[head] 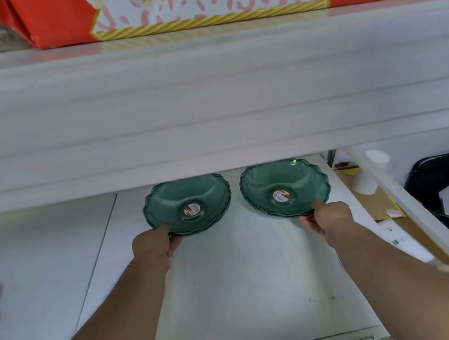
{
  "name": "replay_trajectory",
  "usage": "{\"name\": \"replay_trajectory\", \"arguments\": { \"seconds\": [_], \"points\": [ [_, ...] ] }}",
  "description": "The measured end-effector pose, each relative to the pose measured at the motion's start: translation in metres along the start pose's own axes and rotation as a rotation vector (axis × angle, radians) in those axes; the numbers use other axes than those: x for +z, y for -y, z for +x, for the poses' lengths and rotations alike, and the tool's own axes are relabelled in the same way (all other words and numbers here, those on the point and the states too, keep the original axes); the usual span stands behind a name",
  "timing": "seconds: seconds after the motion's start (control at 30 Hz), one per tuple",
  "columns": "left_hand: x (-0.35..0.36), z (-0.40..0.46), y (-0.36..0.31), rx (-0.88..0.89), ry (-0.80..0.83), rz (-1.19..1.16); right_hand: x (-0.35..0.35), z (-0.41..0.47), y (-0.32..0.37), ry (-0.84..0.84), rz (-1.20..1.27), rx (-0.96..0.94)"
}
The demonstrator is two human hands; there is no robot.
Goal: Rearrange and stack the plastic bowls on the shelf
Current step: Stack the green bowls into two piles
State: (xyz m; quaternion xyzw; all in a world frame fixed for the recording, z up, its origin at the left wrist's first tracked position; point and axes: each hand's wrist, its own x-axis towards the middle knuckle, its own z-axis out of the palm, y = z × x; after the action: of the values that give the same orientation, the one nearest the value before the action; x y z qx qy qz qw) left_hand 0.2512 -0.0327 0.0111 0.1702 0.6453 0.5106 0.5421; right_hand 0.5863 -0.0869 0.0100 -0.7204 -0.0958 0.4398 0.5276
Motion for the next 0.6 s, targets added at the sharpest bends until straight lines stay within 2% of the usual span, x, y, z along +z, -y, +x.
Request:
{"name": "replay_trajectory", "arguments": {
  "seconds": [0.47, 0.6],
  "points": [
    [-0.004, -0.008, -0.003, -0.03, 0.028, 0.058, -0.003, -0.013, -0.004, 0.034, -0.016, -0.005],
    [-0.01, -0.012, -0.002, -0.046, 0.038, 0.105, -0.008, -0.022, -0.007, -0.016, -0.12, -0.041]
  ]
}}
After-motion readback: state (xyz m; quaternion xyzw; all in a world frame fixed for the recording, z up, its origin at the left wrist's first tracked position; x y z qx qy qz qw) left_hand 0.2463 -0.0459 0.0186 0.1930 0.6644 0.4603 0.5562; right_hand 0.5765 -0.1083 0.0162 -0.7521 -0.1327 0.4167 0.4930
